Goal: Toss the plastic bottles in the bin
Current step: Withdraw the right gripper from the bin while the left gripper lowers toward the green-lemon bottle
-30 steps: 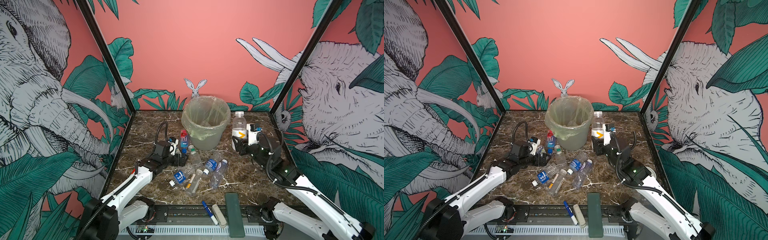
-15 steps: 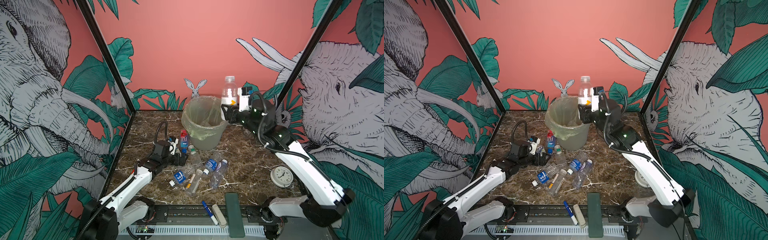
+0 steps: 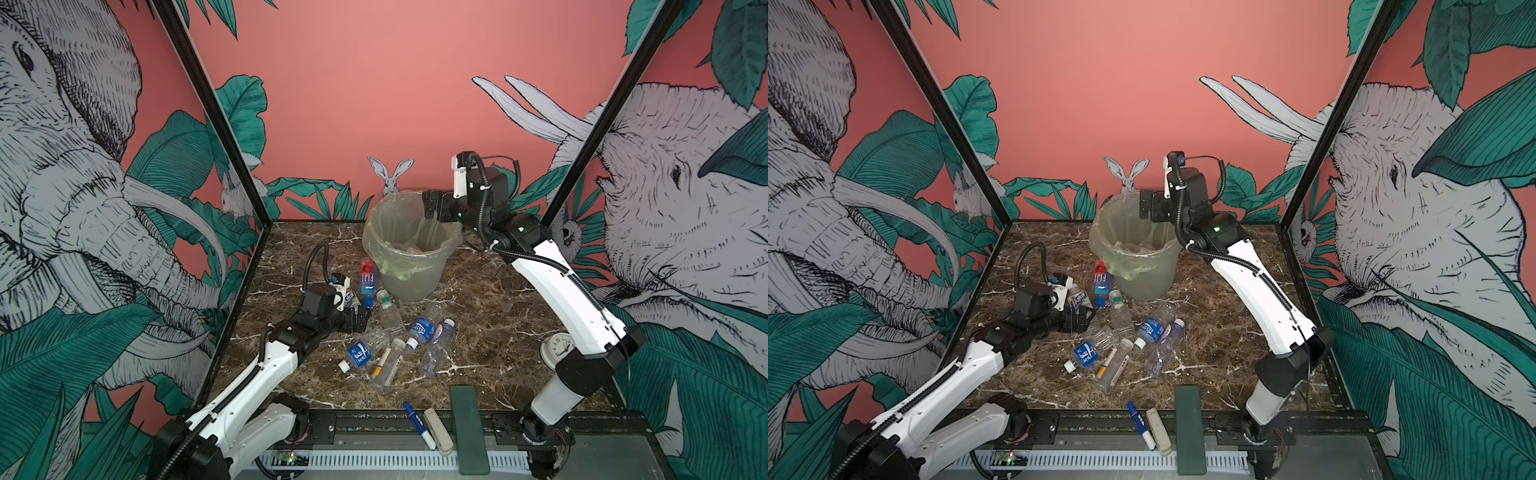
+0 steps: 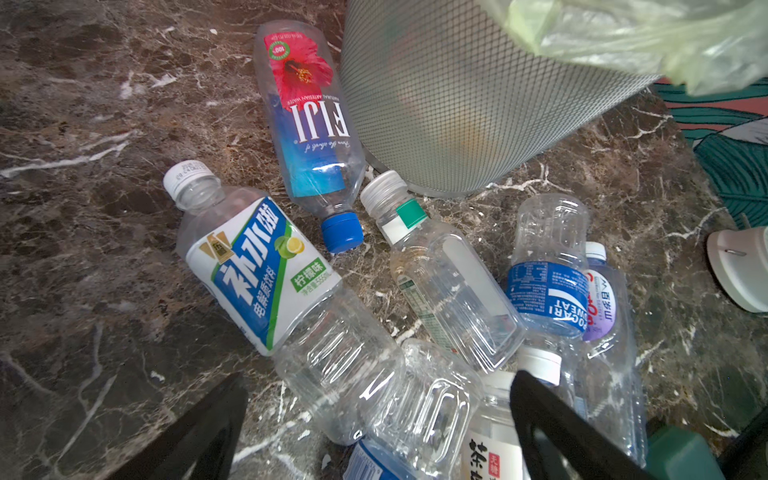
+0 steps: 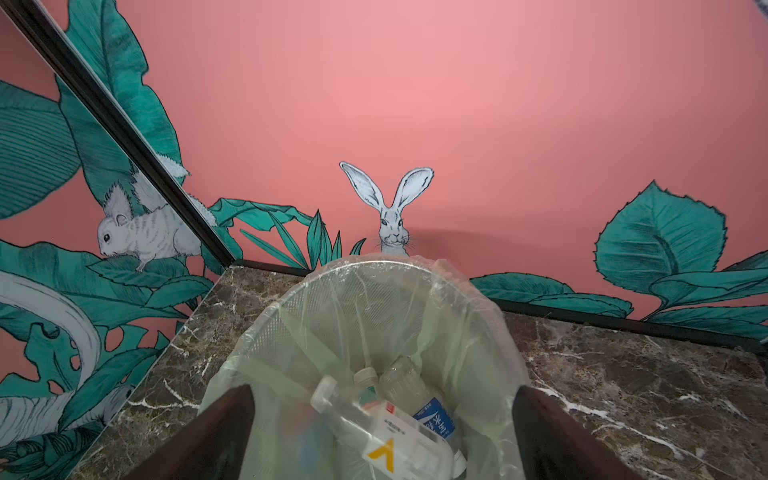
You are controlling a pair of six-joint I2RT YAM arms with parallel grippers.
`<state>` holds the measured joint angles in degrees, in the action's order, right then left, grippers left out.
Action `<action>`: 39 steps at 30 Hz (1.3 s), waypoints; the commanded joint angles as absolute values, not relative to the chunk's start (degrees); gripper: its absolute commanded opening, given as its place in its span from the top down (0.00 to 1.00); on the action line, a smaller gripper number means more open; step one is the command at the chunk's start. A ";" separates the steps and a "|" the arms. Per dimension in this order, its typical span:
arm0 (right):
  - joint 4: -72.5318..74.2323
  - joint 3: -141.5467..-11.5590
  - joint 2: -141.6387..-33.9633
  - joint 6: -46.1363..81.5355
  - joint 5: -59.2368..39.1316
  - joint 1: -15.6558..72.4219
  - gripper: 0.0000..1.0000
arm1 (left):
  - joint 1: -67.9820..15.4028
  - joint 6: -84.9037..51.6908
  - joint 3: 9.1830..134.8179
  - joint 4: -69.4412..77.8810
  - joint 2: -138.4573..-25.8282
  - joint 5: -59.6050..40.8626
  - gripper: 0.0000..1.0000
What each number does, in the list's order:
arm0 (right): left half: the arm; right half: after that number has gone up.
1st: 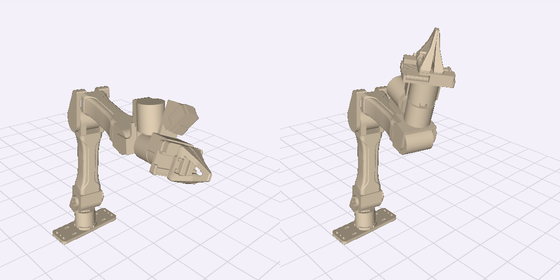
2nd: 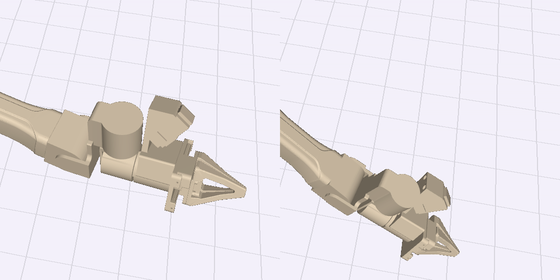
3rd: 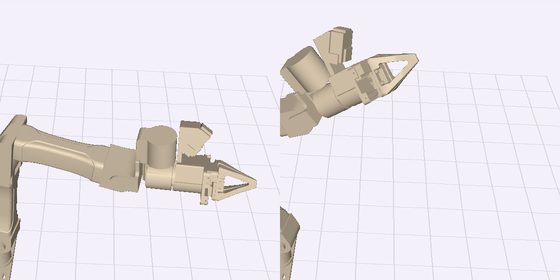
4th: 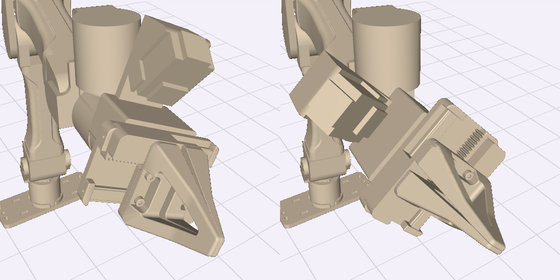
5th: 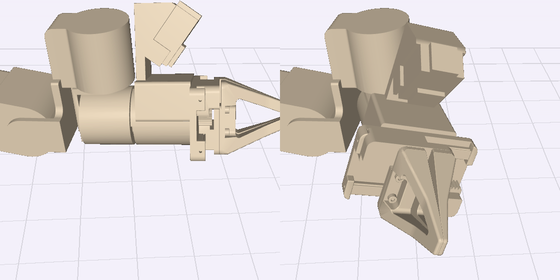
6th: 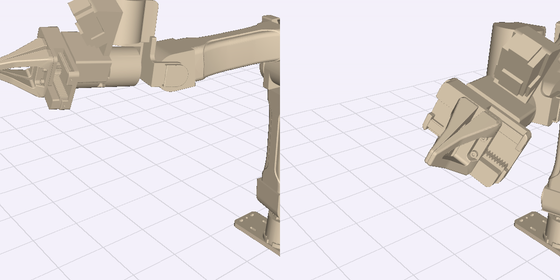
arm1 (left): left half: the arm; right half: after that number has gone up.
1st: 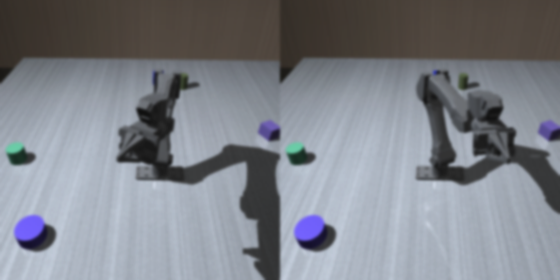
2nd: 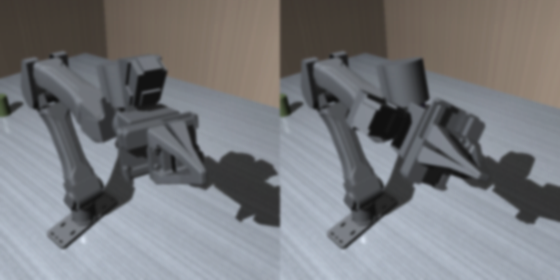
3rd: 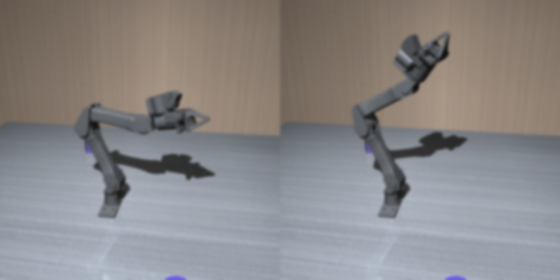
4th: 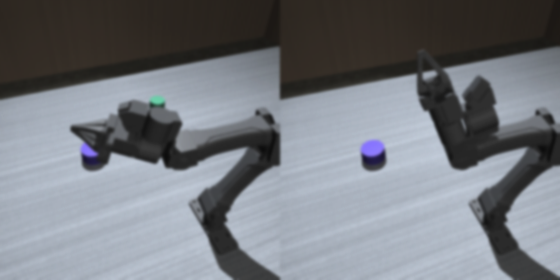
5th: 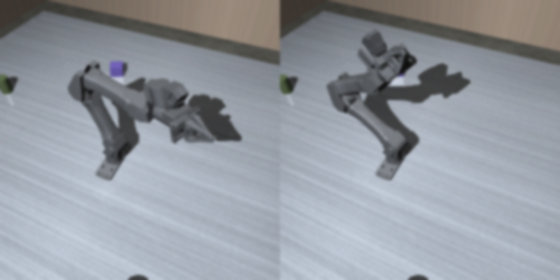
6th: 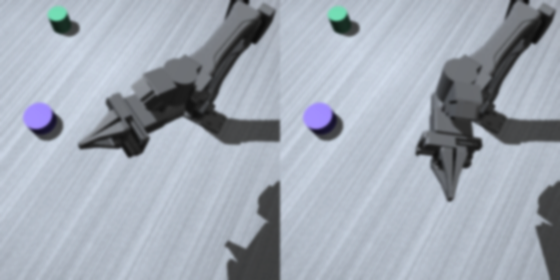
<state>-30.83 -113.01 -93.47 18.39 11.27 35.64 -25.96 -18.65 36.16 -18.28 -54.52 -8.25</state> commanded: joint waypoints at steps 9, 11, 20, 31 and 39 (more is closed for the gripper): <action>-21.18 -91.72 -76.92 18.90 11.16 35.62 0.01 | -26.24 -22.09 36.56 -19.44 -57.42 -3.56 0.01; -21.86 -89.52 -75.67 18.62 11.59 35.60 0.01 | -26.19 -22.69 36.98 -19.12 -58.75 -2.59 0.01; -22.83 -77.68 -68.55 18.02 14.02 35.43 0.01 | -26.19 -24.73 39.22 -18.19 -65.23 -1.19 0.01; -24.01 -66.36 -62.61 19.91 12.71 34.02 0.01 | -26.19 -25.22 42.29 -18.45 -71.81 0.75 0.01; -23.71 -63.35 -61.61 21.21 12.35 34.01 0.01 | -26.19 -24.81 44.29 -19.40 -76.51 2.06 0.04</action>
<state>-24.84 -63.33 -62.92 20.34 12.67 34.13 -25.96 -24.49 42.70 -18.61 -76.09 0.75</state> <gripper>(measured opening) 0.995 0.967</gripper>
